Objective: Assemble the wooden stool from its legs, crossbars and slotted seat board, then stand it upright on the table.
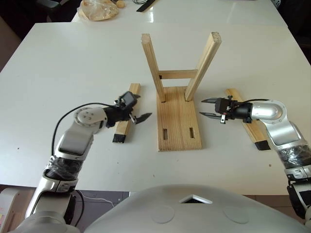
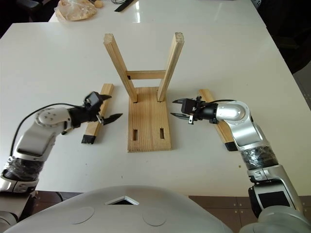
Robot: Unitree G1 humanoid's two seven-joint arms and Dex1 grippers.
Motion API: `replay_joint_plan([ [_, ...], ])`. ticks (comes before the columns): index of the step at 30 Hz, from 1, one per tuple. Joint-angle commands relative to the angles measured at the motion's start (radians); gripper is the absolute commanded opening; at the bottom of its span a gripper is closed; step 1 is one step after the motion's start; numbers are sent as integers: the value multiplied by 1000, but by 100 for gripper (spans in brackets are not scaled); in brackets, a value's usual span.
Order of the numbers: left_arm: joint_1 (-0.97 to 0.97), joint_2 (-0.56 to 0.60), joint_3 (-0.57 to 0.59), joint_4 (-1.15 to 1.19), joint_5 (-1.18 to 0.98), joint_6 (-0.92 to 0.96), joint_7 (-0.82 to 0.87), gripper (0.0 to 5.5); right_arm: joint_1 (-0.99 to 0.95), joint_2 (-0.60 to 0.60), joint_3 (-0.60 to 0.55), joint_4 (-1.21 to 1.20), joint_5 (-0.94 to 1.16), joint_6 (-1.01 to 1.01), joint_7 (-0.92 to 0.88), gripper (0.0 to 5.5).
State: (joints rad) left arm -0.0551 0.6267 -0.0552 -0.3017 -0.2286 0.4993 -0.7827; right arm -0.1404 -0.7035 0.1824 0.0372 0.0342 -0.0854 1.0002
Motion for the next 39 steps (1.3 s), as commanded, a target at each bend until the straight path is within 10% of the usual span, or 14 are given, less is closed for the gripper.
replay_joint_plan([
  [1, 111, 118, 172, -66, -11, 30, -5, 453, 79, -50, -125, -69, 63, 64, -35, 217],
  [9, 474, 269, 428, -39, 7, -77, -163, 453, 256, -115, -329, -140, 111, 119, -86, 217],
  [22, 371, 249, 264, 270, 80, -275, -184, 453, 165, -99, -254, -125, 73, 119, -100, 217],
  [39, 321, 220, 194, 435, 35, -354, -213, 180, 98, -93, -217, -83, 53, 89, -112, 217],
])
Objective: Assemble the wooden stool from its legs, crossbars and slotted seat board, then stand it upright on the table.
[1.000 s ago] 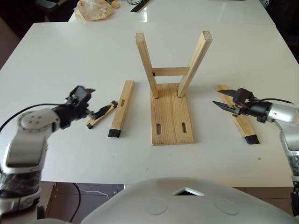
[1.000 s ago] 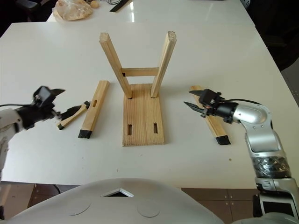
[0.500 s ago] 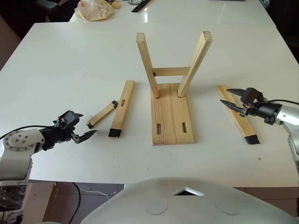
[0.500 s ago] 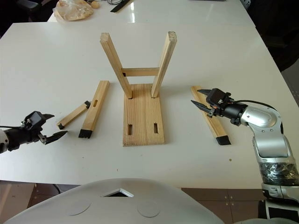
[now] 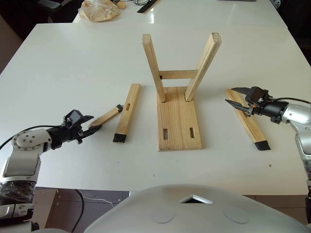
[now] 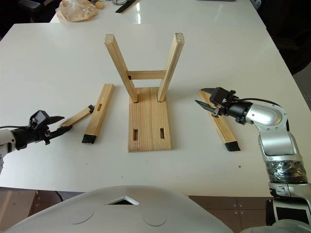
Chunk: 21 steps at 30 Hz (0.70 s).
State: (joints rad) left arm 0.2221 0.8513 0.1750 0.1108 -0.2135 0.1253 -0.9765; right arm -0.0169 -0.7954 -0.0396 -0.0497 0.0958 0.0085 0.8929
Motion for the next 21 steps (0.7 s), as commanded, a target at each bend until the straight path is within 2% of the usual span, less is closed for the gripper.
replay_joint_plan([
  [1, 49, -6, -39, 22, 16, 20, -25, 169, -29, 0, 6, 4, -9, -4, -6, 217],
  [4, 71, -7, -46, 16, 11, 15, -33, 132, -35, 1, 6, 1, -6, -1, -7, 217],
  [9, 58, -18, -37, -9, -21, 29, -18, 132, -38, 14, -17, -28, 40, 37, -8, 217],
  [12, 29, -56, 11, -62, -101, 75, 15, 132, -46, 38, -54, -72, 140, 121, -5, 217],
  [14, 15, -76, 73, -142, -200, 97, 9, 132, -54, 43, -89, -113, 226, 193, 3, 217],
  [17, 7, -100, 259, -366, -569, 249, -10, 132, -48, 27, -132, -233, 428, 341, 63, 217],
  [18, 13, -95, 304, -429, -673, 290, -20, 132, -48, 23, -149, -285, 521, 406, 74, 234],
  [21, 47, -70, 341, -590, -847, 354, -37, 132, -85, 20, -189, -401, 796, 571, 57, 273],
])
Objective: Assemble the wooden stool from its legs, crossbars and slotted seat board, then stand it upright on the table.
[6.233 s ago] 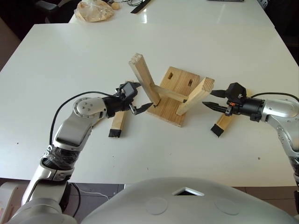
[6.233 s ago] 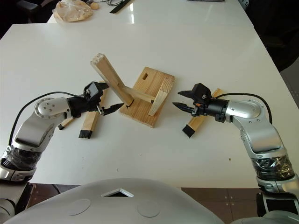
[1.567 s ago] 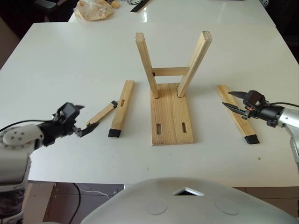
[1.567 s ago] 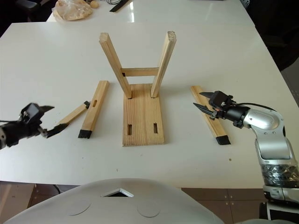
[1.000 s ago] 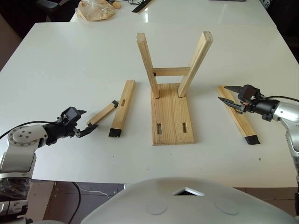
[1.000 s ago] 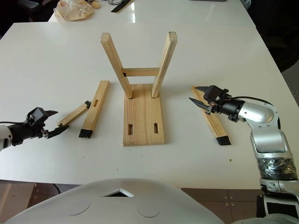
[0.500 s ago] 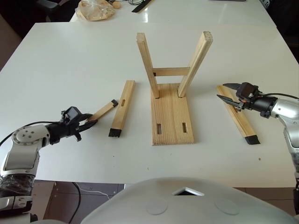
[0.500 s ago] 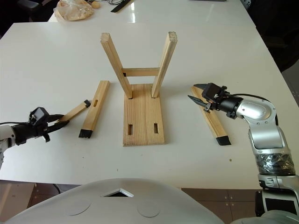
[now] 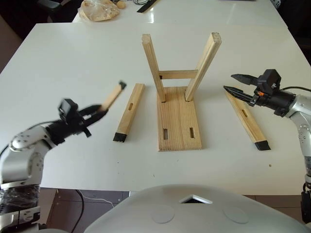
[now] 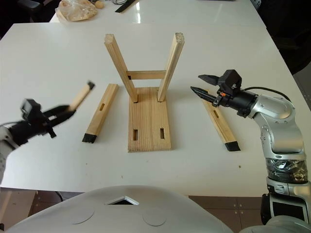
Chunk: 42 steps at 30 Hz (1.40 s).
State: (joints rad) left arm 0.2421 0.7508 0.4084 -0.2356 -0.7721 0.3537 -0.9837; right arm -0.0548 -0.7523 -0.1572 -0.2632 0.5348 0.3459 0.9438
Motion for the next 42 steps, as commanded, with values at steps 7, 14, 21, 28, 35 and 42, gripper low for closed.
replay_joint_plan([
  [7, -58, 36, 3, -455, -466, 205, 51, 132, -202, 63, -22, -207, 675, 413, -172, 334],
  [14, -124, 15, -96, -460, -471, 229, 84, 132, -288, 101, 29, -211, 807, 496, -190, 334],
  [21, -158, 13, -136, -446, -444, 231, 83, 132, -336, 127, 43, -203, 859, 505, -194, 334],
  [28, -202, -15, -209, -426, -380, 226, 105, 132, -348, 147, 95, -218, 801, 498, -173, 334],
  [35, -223, -37, -293, -409, -306, 224, 85, 132, -364, 174, 122, -219, 782, 496, -169, 292],
  [42, -243, -69, -293, -377, -271, 209, 113, 132, -357, 165, 132, -223, 749, 500, -145, 190],
])
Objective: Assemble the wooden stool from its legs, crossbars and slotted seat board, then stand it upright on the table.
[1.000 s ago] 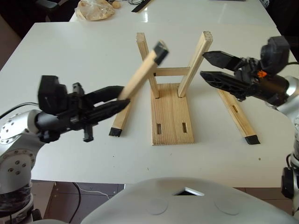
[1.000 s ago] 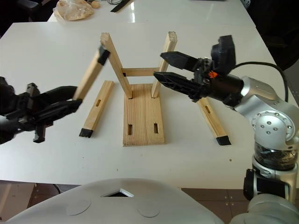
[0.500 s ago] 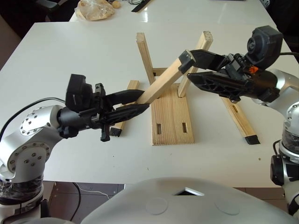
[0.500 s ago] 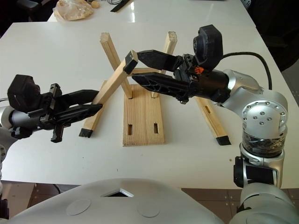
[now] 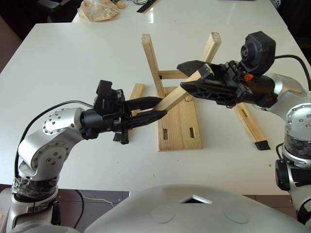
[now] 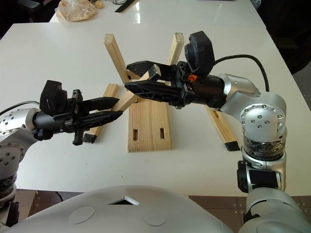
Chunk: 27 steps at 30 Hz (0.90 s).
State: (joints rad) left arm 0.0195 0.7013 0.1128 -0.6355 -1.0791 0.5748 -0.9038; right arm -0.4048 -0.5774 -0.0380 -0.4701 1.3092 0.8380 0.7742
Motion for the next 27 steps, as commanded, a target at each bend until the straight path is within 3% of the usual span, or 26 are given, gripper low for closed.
replay_joint_plan([
  [1, -26, -27, 3, 27, 38, -13, 41, 132, -6, -11, 15, -13, -35, 7, 28, 173],
  [3, -30, -39, 3, 27, 41, -14, 42, 132, -1, -10, 20, -9, -54, 4, 35, 140],
  [10, -34, -53, -9, 14, 39, 15, 56, 132, -6, -8, 23, -1, -72, 3, 51, 138],
  [13, -21, -29, -68, 30, 151, 17, 53, 132, -7, -26, 5, 7, -84, 0, 58, 138],
  [17, 53, 29, -147, 77, 340, -52, -12, 215, 6, -110, -64, 46, -117, 4, 114, 134],
  [22, 94, 0, -157, 139, 421, -120, -25, 289, 6, -186, -84, 86, -182, -8, 190, 134],
  [27, 127, -18, -157, 189, 508, -190, -4, 373, 80, -406, -49, 249, -546, -235, 377, 134],
])
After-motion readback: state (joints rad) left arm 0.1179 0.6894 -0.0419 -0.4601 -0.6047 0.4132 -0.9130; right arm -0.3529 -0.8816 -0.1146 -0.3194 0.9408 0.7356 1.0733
